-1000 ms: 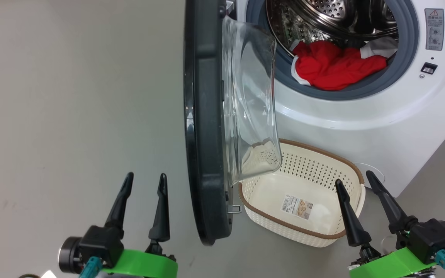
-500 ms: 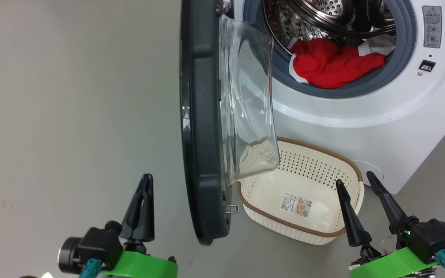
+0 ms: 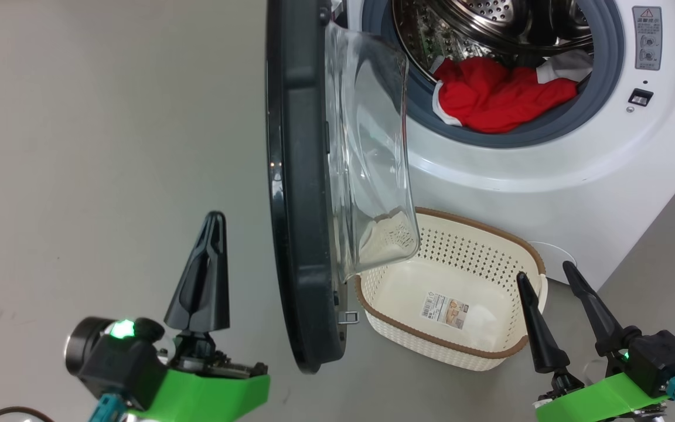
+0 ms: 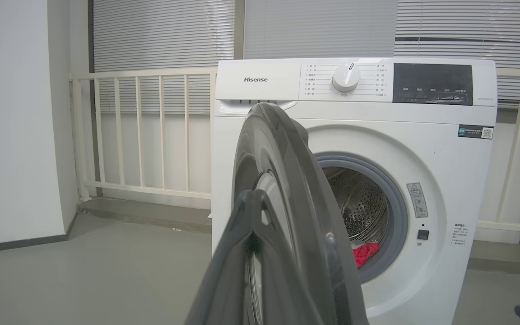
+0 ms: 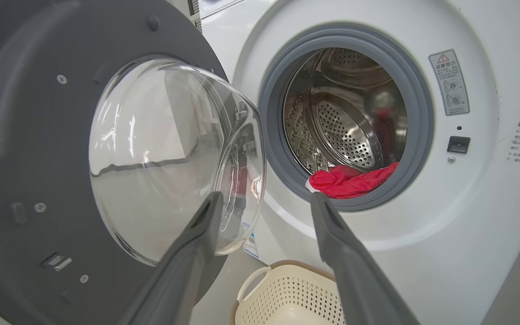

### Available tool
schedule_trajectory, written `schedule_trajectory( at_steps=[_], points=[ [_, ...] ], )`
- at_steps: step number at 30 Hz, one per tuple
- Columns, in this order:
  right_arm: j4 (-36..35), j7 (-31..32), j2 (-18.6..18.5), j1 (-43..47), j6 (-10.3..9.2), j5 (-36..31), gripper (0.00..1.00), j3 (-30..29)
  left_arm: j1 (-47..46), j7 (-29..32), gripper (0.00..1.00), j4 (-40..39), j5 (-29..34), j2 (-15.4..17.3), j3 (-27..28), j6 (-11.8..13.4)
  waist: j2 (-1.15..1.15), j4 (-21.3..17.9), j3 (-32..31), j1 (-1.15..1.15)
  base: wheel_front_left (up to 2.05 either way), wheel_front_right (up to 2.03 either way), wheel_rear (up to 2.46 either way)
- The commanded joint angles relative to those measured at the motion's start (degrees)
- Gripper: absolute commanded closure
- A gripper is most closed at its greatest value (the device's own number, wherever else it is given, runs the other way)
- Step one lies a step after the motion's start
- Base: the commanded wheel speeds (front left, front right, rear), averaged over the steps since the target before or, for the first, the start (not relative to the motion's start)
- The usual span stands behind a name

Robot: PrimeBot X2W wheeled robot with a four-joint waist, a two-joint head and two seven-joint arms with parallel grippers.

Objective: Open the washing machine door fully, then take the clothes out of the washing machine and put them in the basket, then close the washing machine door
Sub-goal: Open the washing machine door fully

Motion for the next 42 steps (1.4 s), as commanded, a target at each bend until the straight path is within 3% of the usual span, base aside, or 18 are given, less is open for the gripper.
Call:
schedule_trajectory(
  at_steps=[1,9,17,28,42],
  points=[
    [-1.1,-0.3,-0.1,-2.1,0.02,0.7,0.00,1.2,-2.5,0.4,1.00,-3.7,1.0,1.1,1.4,0.0,0.00,-0.1,-0.1,0.00,0.00,0.00,0.00],
    [-0.6,-0.5,-0.1,-2.6,0.02,0.8,0.00,0.3,-3.8,4.5,1.00,-10.7,1.2,1.1,-2.0,-1.0,0.00,-0.4,0.2,0.00,0.00,0.00,0.00],
    [-0.1,-0.7,-0.1,-3.2,0.02,0.9,0.00,0.4,-4.1,10.4,1.00,-11.6,0.3,0.7,-6.9,-2.6,0.00,-1.0,0.4,0.00,0.00,0.00,0.00],
    [0.9,-1.1,-0.1,-3.8,0.02,1.6,0.00,0.8,-3.5,17.2,1.00,-4.8,-0.2,0.6,-12.1,-3.1,0.00,-2.3,0.7,0.00,0.00,0.00,0.00],
    [1.8,-1.5,-0.1,-3.5,0.02,2.3,0.00,0.9,-3.6,17.1,1.00,3.6,2.1,2.4,-10.9,0.0,0.00,-2.0,0.5,0.00,0.00,0.00,0.00]
  ],
)
